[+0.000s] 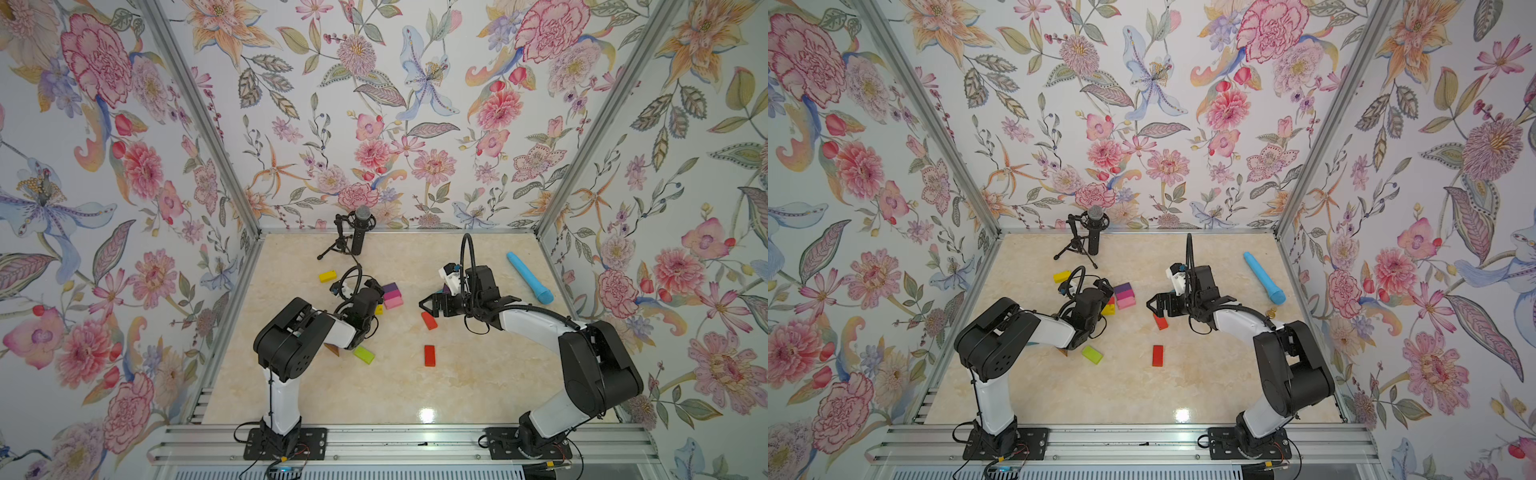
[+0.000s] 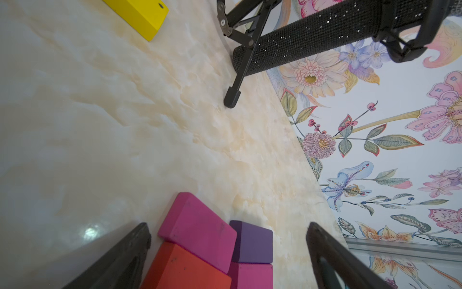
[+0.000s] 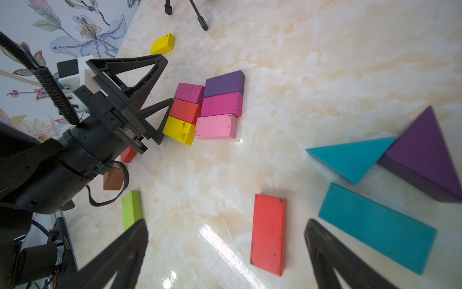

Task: Assemble a piece of candy with building blocks
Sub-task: Assemble the building blocks at the center of the board.

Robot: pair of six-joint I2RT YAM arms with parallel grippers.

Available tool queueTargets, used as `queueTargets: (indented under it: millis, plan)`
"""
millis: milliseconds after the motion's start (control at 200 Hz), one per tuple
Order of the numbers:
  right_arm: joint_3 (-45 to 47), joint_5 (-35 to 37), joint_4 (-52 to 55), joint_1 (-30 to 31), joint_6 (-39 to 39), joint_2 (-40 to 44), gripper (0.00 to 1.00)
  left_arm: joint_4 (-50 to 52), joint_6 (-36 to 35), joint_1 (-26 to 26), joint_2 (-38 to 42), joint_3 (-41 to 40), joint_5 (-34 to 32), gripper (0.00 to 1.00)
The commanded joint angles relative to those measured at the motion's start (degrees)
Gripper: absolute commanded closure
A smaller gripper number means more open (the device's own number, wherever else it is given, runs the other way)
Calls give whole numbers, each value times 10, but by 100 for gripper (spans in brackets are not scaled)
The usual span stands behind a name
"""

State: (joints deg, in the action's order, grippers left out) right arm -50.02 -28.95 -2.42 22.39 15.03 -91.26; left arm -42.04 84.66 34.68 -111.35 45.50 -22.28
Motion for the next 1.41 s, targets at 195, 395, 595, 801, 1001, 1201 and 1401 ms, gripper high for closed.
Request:
queueTargets:
  millis: [195, 395, 595, 801, 1001, 1201, 1401]
  plan:
    - [10, -14, -13, -3, 8, 11, 0, 12, 28, 13, -24, 17, -21, 1]
    - [9, -13, -14, -3, 8, 11, 0, 15, 31, 15, -30, 26, -19, 1]
    - [11, -13, -14, -5, 8, 13, 0, 22, 32, 16, -23, 20, -25, 1]
    - [9, -11, -8, -8, 6, 18, 0, 89, -36, 4, 8, 43, 10, 1]
    - [11, 3, 20, -8, -10, 35, 0, 175, -205, -49, 81, 41, 156, 1]
    - [30, 28, 44, -4, -15, 59, 0, 318, -351, -54, 122, 71, 287, 1]
    - [47, 35, 49, 0, 2, 94, 0, 296, -365, -21, 150, 37, 352, 1]
